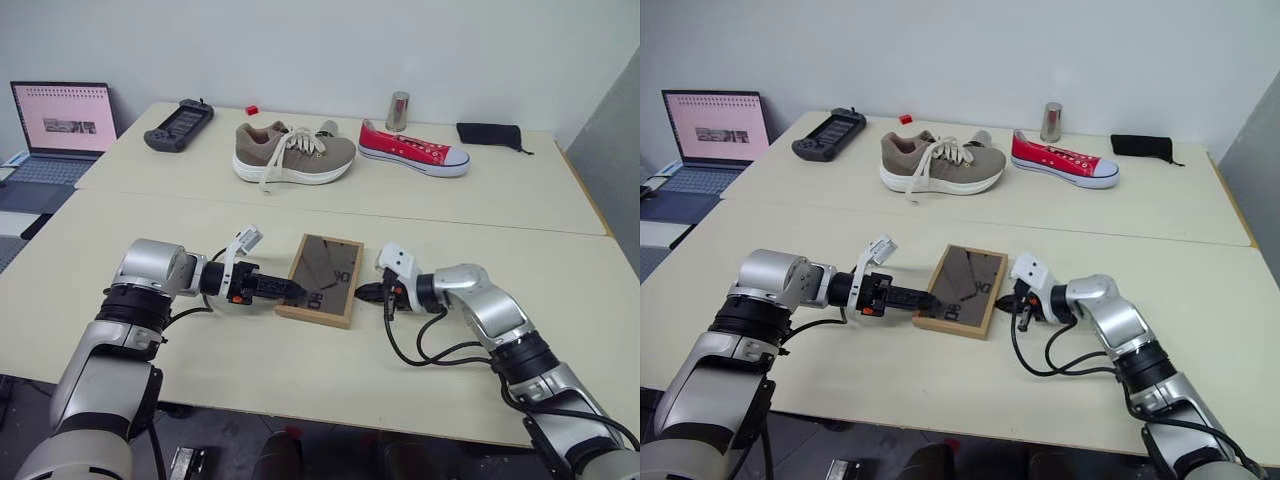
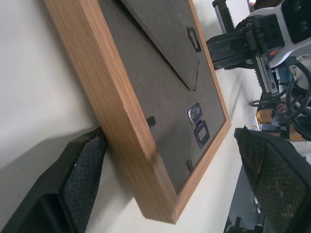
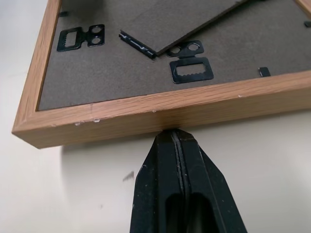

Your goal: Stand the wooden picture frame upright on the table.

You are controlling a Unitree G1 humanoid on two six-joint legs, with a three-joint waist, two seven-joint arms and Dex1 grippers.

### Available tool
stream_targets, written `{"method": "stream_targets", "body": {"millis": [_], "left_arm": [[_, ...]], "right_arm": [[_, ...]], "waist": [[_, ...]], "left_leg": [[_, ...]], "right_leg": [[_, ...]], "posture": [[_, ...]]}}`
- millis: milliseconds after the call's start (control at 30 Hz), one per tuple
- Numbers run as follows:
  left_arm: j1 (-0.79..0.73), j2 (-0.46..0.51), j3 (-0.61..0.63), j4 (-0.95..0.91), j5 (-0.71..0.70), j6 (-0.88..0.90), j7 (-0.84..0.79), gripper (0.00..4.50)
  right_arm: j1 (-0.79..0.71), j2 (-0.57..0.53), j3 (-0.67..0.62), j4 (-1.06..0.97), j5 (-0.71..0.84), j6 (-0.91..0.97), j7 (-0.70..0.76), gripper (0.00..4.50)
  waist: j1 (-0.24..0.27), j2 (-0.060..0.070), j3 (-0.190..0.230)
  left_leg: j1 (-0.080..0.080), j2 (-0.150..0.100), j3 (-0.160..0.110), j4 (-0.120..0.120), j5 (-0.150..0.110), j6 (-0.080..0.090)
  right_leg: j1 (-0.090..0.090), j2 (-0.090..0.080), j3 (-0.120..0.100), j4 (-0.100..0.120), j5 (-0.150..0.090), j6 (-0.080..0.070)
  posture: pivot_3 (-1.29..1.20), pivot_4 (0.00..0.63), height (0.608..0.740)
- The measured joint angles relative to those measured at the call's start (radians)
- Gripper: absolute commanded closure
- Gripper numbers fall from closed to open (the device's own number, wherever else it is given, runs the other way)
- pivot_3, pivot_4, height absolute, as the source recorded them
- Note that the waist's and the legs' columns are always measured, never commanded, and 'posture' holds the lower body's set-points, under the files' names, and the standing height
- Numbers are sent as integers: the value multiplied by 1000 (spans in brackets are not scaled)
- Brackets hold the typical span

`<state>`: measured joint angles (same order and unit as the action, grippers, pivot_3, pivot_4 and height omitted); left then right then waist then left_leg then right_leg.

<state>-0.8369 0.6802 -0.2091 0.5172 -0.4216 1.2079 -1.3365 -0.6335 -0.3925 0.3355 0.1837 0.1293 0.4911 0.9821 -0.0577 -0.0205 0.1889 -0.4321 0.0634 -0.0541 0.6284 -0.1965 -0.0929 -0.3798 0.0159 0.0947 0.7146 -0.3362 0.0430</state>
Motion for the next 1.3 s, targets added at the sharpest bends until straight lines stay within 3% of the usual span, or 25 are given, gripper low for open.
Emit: {"method": "stream_targets", "body": {"millis": [433, 767, 1133, 1300], "left_arm": [[11, -27, 5, -6, -1, -53, 8, 48], [-18, -78, 41, 147, 0, -111, 6, 48], [-58, -141, 17, 215, 45, -193, -29, 48], [-49, -152, -3, 179, 54, -186, -43, 1006]], "right_arm": [[-8, 41, 3, 21, -28, -2, -19, 4500], [-18, -51, 29, 23, -95, -66, -7, 4500], [-79, -4, 44, 61, -149, -33, -31, 4500], [-111, 27, 49, 101, -161, -32, -49, 4500]], "waist": [[2, 0, 0], [6, 2, -2], [9, 2, -3], [9, 2, -3]], "left_leg": [[0, 0, 0, 0, 0, 0], [6, -1, 0, 0, 0, 0], [6, -1, 0, 0, 0, 0], [5, -1, 0, 0, 0, 0]], "right_leg": [[0, 0, 0, 0, 0, 0], [7, 0, 0, -1, 0, 0], [8, 0, 0, -1, 0, 0], [7, -1, 0, -2, 0, 0]], "posture": [[0, 150, 740], [0, 150, 740], [0, 150, 740], [0, 150, 740]]}}
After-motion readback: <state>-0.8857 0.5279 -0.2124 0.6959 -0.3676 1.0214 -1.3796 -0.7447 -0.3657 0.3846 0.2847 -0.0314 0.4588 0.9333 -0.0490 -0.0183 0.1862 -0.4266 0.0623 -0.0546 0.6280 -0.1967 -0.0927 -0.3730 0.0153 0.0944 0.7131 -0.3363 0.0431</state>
